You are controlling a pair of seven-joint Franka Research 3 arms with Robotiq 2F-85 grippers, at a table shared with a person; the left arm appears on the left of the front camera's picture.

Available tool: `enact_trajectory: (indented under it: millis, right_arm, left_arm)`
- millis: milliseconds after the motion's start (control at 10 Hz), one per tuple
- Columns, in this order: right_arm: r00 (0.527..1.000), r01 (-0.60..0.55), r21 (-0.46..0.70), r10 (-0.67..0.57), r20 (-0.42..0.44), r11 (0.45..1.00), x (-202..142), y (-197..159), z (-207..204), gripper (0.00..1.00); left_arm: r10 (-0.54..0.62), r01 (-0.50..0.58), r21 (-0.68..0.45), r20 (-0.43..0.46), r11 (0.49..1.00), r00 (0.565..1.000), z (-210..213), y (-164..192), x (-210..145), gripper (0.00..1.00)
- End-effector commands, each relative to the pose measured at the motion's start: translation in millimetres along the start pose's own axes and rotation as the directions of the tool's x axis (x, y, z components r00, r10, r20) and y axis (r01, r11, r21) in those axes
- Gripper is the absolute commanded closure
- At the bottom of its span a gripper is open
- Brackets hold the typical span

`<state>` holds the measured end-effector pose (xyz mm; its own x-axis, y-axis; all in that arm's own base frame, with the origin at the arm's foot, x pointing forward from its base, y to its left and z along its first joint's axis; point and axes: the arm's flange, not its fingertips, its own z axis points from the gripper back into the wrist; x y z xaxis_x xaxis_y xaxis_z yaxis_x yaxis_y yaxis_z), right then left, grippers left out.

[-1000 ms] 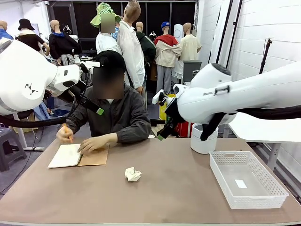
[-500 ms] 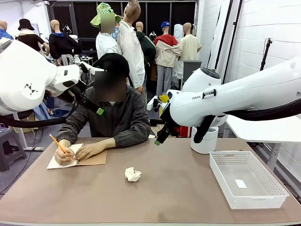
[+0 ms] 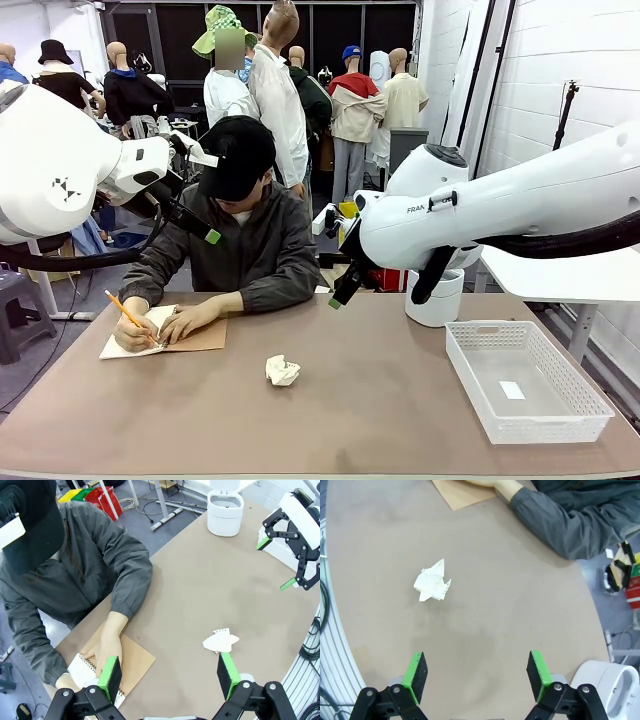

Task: Sort the paper based on its condition.
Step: If a person hands you a paper, place it in the Organizing basket , and if it's crumpled, put it in the Trash can.

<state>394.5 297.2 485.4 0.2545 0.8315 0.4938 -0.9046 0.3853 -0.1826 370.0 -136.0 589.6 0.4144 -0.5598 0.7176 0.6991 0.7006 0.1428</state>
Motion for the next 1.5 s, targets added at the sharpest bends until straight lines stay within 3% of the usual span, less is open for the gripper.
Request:
enact_trajectory:
  millis: [0,300,900,1400]
  right_arm:
    - [0.999,-0.026,0.022,0.027,-0.036,0.999,17.4,-1.6,-20.7,0.00]
    - [0.990,-0.112,0.082,0.119,-0.077,0.990,39.2,2.1,-60.7,0.00]
    - [0.964,-0.169,0.214,0.207,-0.169,0.962,60.9,21.5,-143.1,0.00]
    - [0.963,-0.177,0.230,0.217,-0.160,0.957,55.1,30.8,-154.7,0.00]
  left_arm:
    - [0.015,-0.015,0.007,-0.003,1.000,1.000,0.3,0.5,-0.4,0.00]
    - [0.015,-0.015,0.007,-0.003,1.000,1.000,0.3,0.5,-0.4,0.00]
    - [0.015,-0.015,0.007,-0.003,1.000,1.000,0.3,0.5,-0.4,0.00]
    - [0.015,-0.015,0.007,-0.003,1.000,1.000,0.3,0.5,-0.4,0.00]
